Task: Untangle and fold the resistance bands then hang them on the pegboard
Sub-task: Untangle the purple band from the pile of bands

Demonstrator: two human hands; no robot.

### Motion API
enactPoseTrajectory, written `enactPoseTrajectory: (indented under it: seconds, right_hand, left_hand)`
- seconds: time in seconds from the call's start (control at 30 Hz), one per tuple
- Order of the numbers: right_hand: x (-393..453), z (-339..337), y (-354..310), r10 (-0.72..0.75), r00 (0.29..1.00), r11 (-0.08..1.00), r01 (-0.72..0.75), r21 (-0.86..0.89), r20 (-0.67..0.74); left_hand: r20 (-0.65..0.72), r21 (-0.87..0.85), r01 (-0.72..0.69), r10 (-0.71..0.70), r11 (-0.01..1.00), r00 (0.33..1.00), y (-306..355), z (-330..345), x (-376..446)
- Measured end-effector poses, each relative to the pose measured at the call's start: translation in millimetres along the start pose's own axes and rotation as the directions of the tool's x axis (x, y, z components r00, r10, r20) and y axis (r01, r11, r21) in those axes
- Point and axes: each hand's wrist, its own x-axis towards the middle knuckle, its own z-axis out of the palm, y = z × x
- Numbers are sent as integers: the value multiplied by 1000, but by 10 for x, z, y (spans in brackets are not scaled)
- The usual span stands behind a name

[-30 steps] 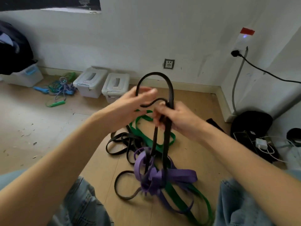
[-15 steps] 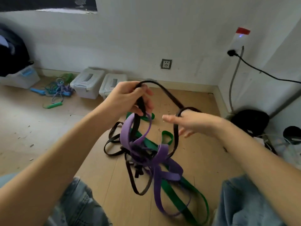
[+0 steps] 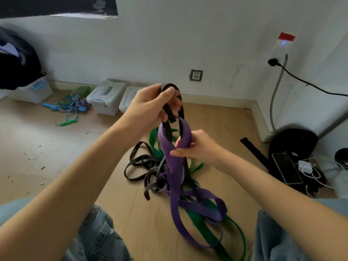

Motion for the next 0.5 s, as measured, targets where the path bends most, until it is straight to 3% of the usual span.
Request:
enactPoseTrajectory:
  seconds: [0.07, 0.13, 0.2, 0.37, 0.5]
  right_hand:
    - [2, -113, -56, 44, 988, 990, -24, 137, -146]
    - [7, -215, -111, 28, 964, 977, 29, 210, -264]
    - [-10, -277, -186, -22, 963, 965, 91, 247, -269]
    - [-63, -426, -236, -68, 979, 960, 117, 255, -192]
    - [-93, -639, -160, 73, 987, 987, -92, -128, -146]
  left_hand:
    - [1, 302, 39, -41, 952, 999, -85, -102, -9]
    - [80, 427, 229, -289, 875, 954, -204, -99, -85]
    - [230, 346, 336, -426, 876, 875, -320, 26, -188]
    - [157, 270, 252, -301, 929, 941, -415, 105, -119]
    - [8, 98, 271, -273, 958, 962, -407, -32, -54]
